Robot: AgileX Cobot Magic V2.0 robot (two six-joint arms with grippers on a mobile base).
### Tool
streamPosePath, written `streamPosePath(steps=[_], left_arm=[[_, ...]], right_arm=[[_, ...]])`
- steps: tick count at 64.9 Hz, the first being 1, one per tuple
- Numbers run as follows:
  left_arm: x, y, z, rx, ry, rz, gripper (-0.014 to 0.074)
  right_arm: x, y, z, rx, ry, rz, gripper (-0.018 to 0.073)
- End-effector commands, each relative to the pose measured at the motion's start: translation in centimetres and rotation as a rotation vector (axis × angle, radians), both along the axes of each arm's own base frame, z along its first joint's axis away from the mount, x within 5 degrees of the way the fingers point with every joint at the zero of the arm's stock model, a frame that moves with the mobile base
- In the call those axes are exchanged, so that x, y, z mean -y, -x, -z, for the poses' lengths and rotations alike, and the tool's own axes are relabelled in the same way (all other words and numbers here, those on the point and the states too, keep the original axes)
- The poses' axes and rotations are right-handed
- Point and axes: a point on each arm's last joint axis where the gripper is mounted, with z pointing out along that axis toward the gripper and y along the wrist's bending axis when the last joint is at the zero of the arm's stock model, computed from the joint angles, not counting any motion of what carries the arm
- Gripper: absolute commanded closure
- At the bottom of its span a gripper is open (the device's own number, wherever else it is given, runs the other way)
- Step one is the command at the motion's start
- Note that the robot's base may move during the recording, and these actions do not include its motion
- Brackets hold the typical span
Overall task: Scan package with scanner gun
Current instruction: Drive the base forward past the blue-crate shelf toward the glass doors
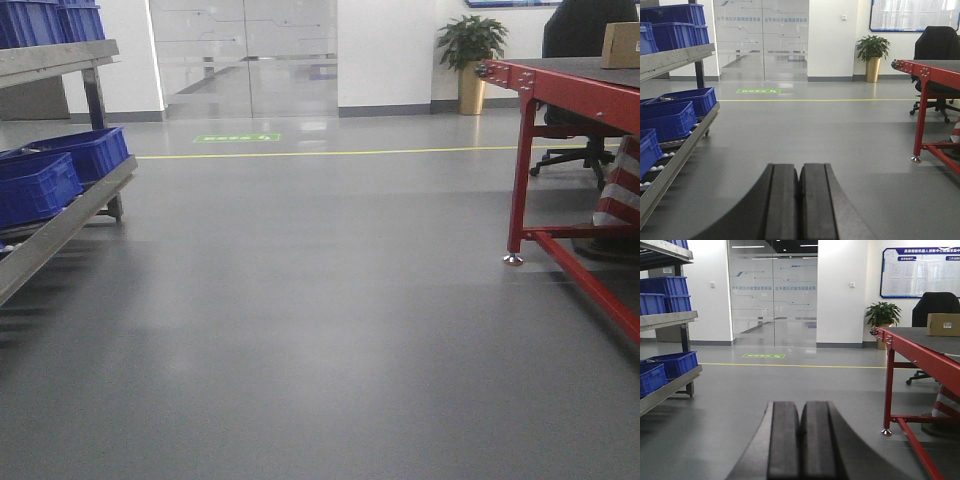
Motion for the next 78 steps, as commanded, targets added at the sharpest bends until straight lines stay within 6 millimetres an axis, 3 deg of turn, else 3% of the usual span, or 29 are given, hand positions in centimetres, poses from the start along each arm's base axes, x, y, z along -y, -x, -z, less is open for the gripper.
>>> streamPosePath(steps=[1,78], left_arm=[[0.00,0.05,-0.19,0.020,0.006,0.000,0.0707],[0.00,0.05,-0.19,0.020,0.006,0.000,0.0707]], right_arm=[[0.05,0.06,-0.16,0.023,0.003,0.008,0.0721],[0.05,0.06,-0.16,0.023,0.003,0.008,0.0721]])
